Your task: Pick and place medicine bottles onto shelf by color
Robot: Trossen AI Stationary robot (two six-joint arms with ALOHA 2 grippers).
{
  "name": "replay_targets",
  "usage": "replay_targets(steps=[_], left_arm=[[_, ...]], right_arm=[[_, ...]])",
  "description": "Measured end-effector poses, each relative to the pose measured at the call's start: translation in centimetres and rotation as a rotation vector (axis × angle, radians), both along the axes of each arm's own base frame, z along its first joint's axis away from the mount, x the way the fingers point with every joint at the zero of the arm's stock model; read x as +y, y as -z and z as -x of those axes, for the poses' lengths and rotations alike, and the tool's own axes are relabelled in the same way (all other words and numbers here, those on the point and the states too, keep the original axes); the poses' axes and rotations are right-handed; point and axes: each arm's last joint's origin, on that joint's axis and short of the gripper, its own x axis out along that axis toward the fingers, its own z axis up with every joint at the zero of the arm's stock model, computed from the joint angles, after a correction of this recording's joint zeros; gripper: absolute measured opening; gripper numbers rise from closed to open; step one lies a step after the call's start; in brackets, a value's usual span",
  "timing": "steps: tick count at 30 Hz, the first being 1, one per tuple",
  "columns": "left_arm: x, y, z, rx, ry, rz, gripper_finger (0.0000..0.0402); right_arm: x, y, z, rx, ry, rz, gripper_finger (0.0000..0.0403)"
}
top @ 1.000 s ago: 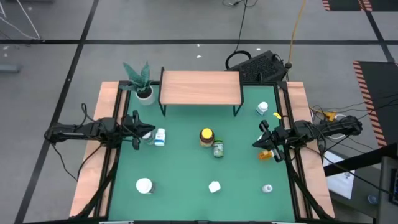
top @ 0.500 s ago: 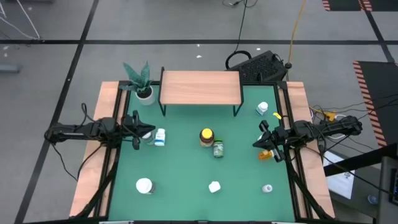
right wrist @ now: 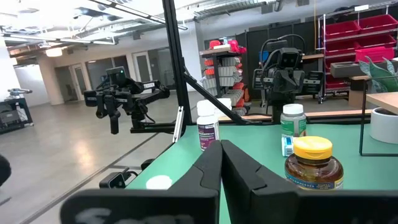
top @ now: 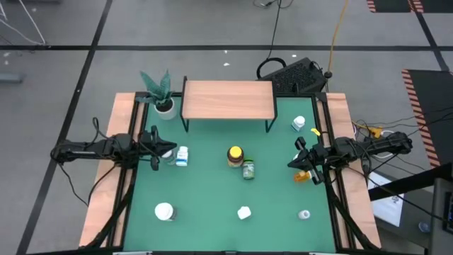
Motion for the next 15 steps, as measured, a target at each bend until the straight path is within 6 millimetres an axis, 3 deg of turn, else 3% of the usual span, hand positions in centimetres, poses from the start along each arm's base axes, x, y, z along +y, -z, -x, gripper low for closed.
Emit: replay_targets(steps=[15], left_arm=[[0.0, 0.01, 0.0, 0.001, 0.0, 0.0, 0.0019]], right_arm=[[-0.01, -0.01, 0.0, -0.015, 0.009, 0.045, 0.0]])
